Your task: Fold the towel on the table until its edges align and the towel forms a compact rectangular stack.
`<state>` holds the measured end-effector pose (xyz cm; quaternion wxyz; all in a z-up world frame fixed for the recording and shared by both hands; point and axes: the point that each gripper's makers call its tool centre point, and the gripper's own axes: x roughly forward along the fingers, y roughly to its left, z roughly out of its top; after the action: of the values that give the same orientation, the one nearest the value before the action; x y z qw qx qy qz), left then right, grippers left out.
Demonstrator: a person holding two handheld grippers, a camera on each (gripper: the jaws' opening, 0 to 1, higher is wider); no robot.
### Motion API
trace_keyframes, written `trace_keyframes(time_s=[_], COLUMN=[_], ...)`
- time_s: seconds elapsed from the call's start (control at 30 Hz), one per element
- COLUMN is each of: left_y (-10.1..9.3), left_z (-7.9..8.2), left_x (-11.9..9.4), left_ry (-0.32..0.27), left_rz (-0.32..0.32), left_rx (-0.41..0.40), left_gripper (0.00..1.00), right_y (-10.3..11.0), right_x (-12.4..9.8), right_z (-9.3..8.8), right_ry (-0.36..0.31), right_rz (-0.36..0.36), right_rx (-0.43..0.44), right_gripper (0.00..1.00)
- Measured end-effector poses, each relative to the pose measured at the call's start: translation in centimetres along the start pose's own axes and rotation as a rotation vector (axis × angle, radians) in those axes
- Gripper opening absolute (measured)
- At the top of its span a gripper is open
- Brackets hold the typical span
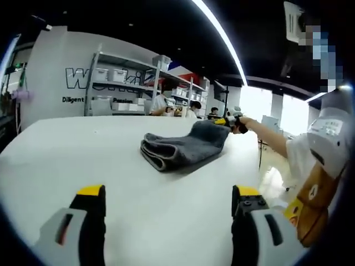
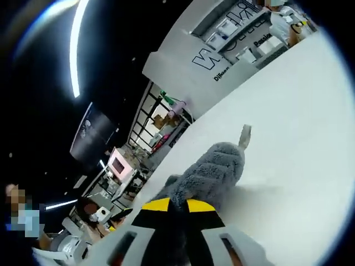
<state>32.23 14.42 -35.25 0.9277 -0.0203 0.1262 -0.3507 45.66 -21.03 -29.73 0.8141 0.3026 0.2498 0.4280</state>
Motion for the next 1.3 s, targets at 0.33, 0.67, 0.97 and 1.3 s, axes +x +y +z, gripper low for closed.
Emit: trace_keyframes(time_s=[0.33, 0.67, 0.97, 1.3], left_y=[-1.6, -1.9, -2.1, -2.7], left_z=[0.6, 0.9, 0.4, 0.5], left_x=[0.5, 0.1, -0.4, -1.0], left_ry=[-0.042, -0.085, -0.094, -0.111], left_rz=[-0.065, -0.082, -0.094, -0.112], left_rx=[0.001, -0.008, -0.029, -0.034], left_gripper=[0.99, 0.99, 0.98, 0.98], right_y=[5.8, 8.5, 8.1, 5.7], right_x=[6.4, 11.0, 15.0, 18.9], right_z=[0.4, -1.1, -3.8, -6.5], right_ry=[0.074, 0.174, 0.292, 0.415], right_rz=[0.066, 0.081, 0.021, -0.078], right_rx=[-0.081, -0.138, -0.187, -0.198], right_gripper=[0.09, 0.09, 0.09, 0.09])
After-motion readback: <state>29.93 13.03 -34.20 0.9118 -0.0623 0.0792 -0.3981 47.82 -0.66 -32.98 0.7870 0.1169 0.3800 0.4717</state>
